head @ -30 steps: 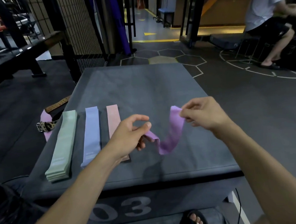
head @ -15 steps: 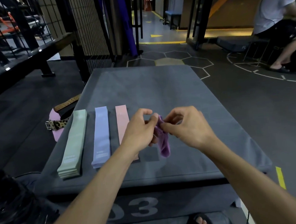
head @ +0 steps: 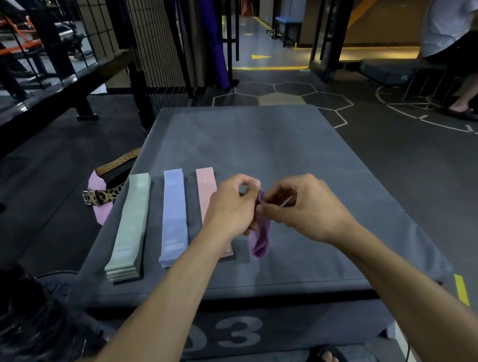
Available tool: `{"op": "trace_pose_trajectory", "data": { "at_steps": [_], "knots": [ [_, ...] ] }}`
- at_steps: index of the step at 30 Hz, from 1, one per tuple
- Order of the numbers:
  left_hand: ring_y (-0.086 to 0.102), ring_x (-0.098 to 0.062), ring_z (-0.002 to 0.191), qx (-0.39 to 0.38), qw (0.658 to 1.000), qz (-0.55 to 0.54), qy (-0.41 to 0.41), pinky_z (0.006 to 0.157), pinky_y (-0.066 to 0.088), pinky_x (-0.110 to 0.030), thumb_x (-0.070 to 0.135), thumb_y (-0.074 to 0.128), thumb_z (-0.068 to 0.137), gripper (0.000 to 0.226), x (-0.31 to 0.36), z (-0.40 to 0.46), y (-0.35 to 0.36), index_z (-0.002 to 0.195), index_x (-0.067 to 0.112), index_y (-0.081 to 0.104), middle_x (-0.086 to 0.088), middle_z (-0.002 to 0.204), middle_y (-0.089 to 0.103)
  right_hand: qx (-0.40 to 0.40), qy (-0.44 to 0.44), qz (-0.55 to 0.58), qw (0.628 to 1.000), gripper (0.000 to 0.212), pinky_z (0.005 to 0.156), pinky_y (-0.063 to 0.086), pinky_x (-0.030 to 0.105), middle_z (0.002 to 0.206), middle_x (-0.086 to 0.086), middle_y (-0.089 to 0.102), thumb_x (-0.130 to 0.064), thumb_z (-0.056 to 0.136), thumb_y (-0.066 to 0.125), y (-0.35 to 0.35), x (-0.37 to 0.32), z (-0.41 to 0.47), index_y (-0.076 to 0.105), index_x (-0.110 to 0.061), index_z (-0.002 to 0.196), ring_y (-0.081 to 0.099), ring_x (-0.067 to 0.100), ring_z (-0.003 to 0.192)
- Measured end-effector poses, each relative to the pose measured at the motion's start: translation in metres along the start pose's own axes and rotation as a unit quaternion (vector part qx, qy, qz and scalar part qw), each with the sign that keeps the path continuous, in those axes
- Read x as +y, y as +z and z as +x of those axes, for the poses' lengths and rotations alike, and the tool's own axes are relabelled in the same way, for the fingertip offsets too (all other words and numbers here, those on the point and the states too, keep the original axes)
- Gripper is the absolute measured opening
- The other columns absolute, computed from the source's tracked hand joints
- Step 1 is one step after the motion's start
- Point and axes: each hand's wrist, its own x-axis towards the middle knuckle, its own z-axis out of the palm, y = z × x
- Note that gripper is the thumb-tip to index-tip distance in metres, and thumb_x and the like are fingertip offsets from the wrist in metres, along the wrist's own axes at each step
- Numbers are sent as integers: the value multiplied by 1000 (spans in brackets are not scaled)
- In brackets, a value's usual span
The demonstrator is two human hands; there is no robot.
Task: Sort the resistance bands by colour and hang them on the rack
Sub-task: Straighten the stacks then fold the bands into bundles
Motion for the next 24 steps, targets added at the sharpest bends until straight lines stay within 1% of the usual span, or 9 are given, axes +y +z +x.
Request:
{"op": "trace_pose_trajectory", "data": {
  "at_steps": [3, 9, 11, 14, 17, 19, 21, 22, 24],
  "knots": [
    [55, -15, 39, -8, 1000, -21, -3, 39, 42, -23, 21, 48, 103, 19, 0, 0, -5, 97, 25, 66, 3, 49, 61, -12, -6, 16, 1000, 13, 66, 55, 32, 73, -10, 74, -34, 81, 82, -2, 2, 1, 76, -22, 83, 68, 5, 67],
    [59, -18, 43, -30, 999, -22, -10, 41, 45, -23, 33, 46, 106, 29, 0, -1, -10, 95, 20, 69, -2, 54, 63, -11, -38, -20, 999, 14, 65, 53, 19, 73, -10, 74, -32, 82, 83, 4, -1, -1, 76, -20, 84, 69, 2, 68],
    [60, -19, 43, -36, 999, -29, -19, 42, 48, -24, 33, 46, 106, 31, -1, 0, -9, 95, 16, 70, -4, 58, 65, -12, -43, -49, 998, 20, 65, 54, 22, 72, -11, 73, -39, 78, 84, 4, -1, -2, 73, -22, 82, 69, 2, 67],
    [63, -21, 47, -61, 997, -41, -37, 46, 52, -28, 34, 46, 106, 34, -3, 2, -10, 98, 14, 71, -6, 63, 68, 12, -45, -144, 989, 32, 64, 55, 33, 71, -10, 70, -52, 69, 83, 8, 1, -2, 68, -26, 80, 66, 9, 67],
    [66, -20, 55, -74, 995, -45, -47, 50, 53, -28, 38, 44, 107, 37, -2, 3, -14, 101, 15, 71, -10, 73, 70, 36, -51, -228, 972, 33, 64, 51, 34, 75, -7, 68, -54, 71, 76, 9, 0, -3, 65, -26, 83, 65, 20, 75],
    [69, -20, 65, -80, 995, -30, -47, 54, 52, -26, 45, 40, 107, 40, 0, 4, -17, 104, 18, 70, -13, 82, 73, 43, -63, -243, 967, 43, 63, 50, 34, 76, -7, 69, -66, 71, 60, 9, -1, -4, 66, -25, 84, 64, 23, 76],
    [71, -19, 70, -92, 995, -20, -39, 57, 52, -26, 50, 36, 106, 44, 1, 4, -18, 107, 20, 69, -13, 84, 75, 55, -67, -234, 968, 58, 63, 52, 34, 74, -7, 69, -74, 66, 42, 9, 0, -5, 67, -24, 82, 65, 23, 74],
    [72, -18, 68, -102, 994, -23, -33, 58, 51, -26, 51, 33, 106, 46, 1, 3, -19, 108, 21, 68, -11, 81, 75, 62, -66, -228, 969, 58, 63, 52, 35, 74, -8, 70, -74, 67, 40, 9, 1, -4, 68, -25, 82, 66, 22, 74],
    [73, -19, 66, -125, 992, -30, -20, 59, 51, -27, 51, 29, 107, 47, 2, 2, -20, 110, 21, 65, -9, 77, 75, 74, -58, -212, 973, 47, 63, 54, 36, 73, -9, 71, -67, 75, 50, 8, 6, -1, 69, -25, 81, 68, 20, 74]
  ]
}}
